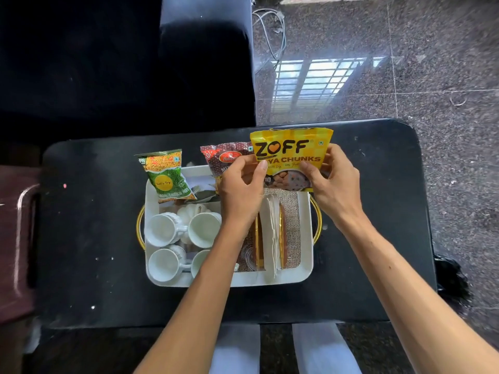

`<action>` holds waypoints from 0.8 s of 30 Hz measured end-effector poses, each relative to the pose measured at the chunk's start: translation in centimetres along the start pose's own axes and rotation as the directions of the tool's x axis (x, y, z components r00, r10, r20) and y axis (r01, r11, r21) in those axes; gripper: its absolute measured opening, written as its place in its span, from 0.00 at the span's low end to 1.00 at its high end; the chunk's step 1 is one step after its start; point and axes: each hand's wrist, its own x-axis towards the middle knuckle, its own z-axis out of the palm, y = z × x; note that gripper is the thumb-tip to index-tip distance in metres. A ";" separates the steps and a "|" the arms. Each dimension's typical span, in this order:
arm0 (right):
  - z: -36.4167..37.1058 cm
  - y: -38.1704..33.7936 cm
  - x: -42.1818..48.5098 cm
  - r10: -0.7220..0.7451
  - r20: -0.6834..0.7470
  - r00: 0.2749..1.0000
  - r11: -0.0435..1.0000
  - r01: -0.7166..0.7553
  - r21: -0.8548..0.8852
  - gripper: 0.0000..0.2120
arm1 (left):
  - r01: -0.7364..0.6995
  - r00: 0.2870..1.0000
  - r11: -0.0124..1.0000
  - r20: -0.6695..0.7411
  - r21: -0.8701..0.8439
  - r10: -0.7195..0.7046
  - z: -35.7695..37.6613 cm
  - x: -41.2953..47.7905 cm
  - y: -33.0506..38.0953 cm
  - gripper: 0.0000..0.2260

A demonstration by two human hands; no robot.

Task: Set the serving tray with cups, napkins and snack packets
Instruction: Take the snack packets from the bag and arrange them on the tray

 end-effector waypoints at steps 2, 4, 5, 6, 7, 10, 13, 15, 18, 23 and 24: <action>0.3 0.4 0.2 0.001 -0.010 1.000 1.000 -0.001 -0.026 0.10 | 0.025 1.000 1.000 0.008 0.017 -0.025 0.1 0.3 -0.1 0.08; 0.5 0.9 0.4 0.010 -0.017 1.000 0.999 -0.011 -0.053 0.10 | 0.040 0.999 0.998 0.026 0.047 -0.041 0.2 0.7 -0.2 0.10; 0.6 1.1 0.5 0.017 -0.021 1.000 0.998 -0.018 -0.067 0.10 | 0.042 0.998 0.997 0.038 0.069 -0.045 0.2 0.8 -0.2 0.10; 0.7 1.4 0.5 0.024 -0.024 0.999 0.996 -0.025 -0.080 0.11 | 0.043 0.997 0.995 0.053 0.089 -0.048 0.3 1.0 -0.2 0.10; 0.7 1.6 0.5 0.029 -0.027 0.999 0.995 -0.031 -0.091 0.11 | 0.045 0.996 0.993 0.069 0.108 -0.052 0.4 1.1 -0.2 0.10; 0.8 2.3 0.6 0.041 -0.030 0.999 0.993 -0.044 -0.109 0.12 | 0.058 0.993 0.987 0.092 0.152 -0.072 0.6 1.3 -0.3 0.11; 0.8 2.5 0.7 0.035 -0.034 0.999 0.992 -0.039 -0.117 0.15 | 0.064 0.992 0.981 0.095 0.182 -0.083 0.7 1.3 -0.5 0.15; 0.9 2.5 0.8 0.033 -0.033 0.999 0.992 -0.036 -0.117 0.17 | 0.084 0.990 0.979 0.098 0.184 -0.103 0.7 1.3 -0.6 0.18; 1.0 2.6 1.0 0.037 -0.028 0.999 0.993 -0.040 -0.114 0.17 | 0.139 0.983 0.982 0.100 0.126 -0.152 0.8 1.2 -0.7 0.20; 1.0 2.6 1.2 0.041 -0.029 0.999 0.993 -0.044 -0.107 0.17 | 0.270 0.961 0.959 0.085 -0.087 -0.263 0.9 0.5 -0.6 0.20; 1.1 2.6 1.2 0.041 -0.028 0.999 0.994 -0.044 -0.103 0.18 | 0.283 0.958 0.951 0.072 -0.120 -0.276 0.9 0.4 -0.6 0.19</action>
